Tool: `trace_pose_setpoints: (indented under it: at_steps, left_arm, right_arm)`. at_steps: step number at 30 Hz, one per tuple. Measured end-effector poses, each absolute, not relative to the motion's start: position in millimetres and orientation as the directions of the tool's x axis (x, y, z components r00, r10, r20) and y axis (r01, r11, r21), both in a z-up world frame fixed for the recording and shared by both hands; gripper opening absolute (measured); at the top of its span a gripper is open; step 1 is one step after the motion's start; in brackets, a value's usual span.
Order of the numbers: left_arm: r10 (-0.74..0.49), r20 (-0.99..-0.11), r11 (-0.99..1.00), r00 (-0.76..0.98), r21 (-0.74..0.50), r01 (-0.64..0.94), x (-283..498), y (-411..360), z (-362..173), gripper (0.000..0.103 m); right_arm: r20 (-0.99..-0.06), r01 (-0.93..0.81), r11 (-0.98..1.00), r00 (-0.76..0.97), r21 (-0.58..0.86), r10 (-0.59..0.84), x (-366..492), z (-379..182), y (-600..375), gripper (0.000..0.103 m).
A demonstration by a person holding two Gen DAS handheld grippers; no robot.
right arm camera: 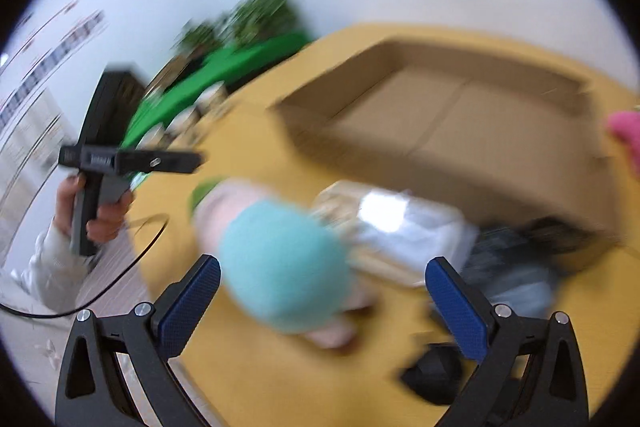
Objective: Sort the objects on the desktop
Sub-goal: 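Close the left and right grippers on the pink-green-blue plush toy, then carry the plush toy with both grippers over the cardboard box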
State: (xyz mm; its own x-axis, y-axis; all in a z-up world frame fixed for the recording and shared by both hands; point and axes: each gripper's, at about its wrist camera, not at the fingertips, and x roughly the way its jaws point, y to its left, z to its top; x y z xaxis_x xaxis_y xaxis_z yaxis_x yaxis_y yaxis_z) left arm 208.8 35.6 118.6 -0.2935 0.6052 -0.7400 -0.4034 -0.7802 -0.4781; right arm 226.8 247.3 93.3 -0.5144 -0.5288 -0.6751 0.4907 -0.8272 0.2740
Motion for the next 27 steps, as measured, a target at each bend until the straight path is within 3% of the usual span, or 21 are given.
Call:
trace_pose_setpoints:
  at_steps: [6,9,13,19,27]
  left_arm:
    - [0.616,-0.76,-0.758,-0.206,-0.501,-0.416,215,63,64,0.088]
    - [0.695,-0.702,-0.695,-0.156,-0.601,-0.394,214,62,56,0.079]
    - [0.671,-0.716,-0.704,-0.194,-0.533,-0.469,225,79,67,0.073]
    - [0.666,-0.699,-0.694,-0.26,-0.454,-0.558,224,96,115,0.07]
    - [0.746,-0.51,-0.639,-0.428,-0.365,-0.677,174,120,235,0.07]
  right_arm:
    - [-0.723,0.482,-0.821,-0.443,0.307,-0.53,220,63,211,0.102]
    - [-0.758,0.436,-0.841,-0.415,0.319,-0.503,211,44,216,0.102]
    - [-0.773,0.404,-0.858,-0.414,0.316,-0.48,205,32,218,0.101]
    - [-0.721,0.369,-0.86,-0.478,0.354,-0.502,206,48,229,0.093]
    - [-0.559,0.394,-0.894,-0.702,0.211,-0.441,170,176,269,0.093]
